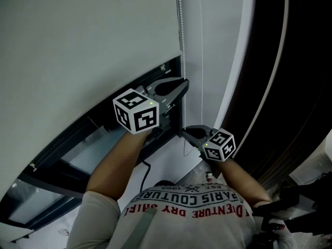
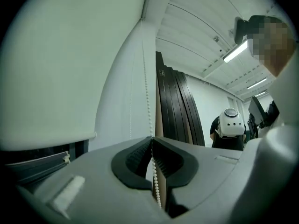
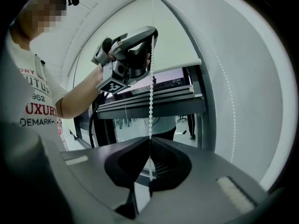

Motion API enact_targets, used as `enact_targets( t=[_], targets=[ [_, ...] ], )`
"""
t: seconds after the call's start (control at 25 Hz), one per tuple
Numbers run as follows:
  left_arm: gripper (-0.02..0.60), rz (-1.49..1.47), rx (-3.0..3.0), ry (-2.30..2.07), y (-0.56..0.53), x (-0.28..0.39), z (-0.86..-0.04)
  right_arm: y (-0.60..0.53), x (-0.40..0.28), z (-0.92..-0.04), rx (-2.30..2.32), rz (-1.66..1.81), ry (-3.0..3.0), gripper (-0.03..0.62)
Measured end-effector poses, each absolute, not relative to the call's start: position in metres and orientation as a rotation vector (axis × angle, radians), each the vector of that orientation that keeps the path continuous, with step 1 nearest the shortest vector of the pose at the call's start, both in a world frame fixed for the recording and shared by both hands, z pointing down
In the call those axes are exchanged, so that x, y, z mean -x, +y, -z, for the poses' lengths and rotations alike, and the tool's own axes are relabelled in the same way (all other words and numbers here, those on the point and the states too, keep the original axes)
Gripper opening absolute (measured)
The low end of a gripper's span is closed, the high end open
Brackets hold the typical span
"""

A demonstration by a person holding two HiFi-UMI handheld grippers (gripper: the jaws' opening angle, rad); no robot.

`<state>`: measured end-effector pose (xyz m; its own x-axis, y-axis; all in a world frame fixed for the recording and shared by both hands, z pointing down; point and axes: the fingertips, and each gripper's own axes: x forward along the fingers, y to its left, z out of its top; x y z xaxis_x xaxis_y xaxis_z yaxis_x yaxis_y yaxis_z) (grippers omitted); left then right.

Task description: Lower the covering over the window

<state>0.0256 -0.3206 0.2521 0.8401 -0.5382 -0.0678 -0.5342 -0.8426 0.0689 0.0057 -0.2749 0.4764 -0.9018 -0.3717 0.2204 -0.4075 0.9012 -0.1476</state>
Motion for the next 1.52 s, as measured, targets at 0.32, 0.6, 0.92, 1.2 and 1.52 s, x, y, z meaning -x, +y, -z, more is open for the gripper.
enact_targets(
  t=[0.32,0.6,0.92,1.2,1.52],
  targets=[
    [0.006,0.079,-2.970,-0.885,-0.318,-0.023,-0.258,-0.272,-0.002,-0.481,-0.578,-0.310,-2.861,0.011],
    [0.006,-0.053,-2.923,-0.921,-0.316,-0.026,-0.311,-0.259,-0.004,-0.532,-0.534,-0.434,-2.751,0.011],
    [0.006,-0.165,-2.842,-0.964,-0.316,-0.016,-0.381,-0.241,-0.012,-0.594,-0.513,-0.558,-2.629,0.011],
    [0.006,-0.182,-2.812,-0.985,-0.321,-0.004,-0.412,-0.236,-0.012,-0.620,-0.513,-0.593,-2.539,0.011],
    [0.008,-0.190,-2.764,-1.025,-0.320,0.008,-0.434,-0.229,-0.013,-0.635,-0.501,-0.643,-2.540,0.012]
  ],
)
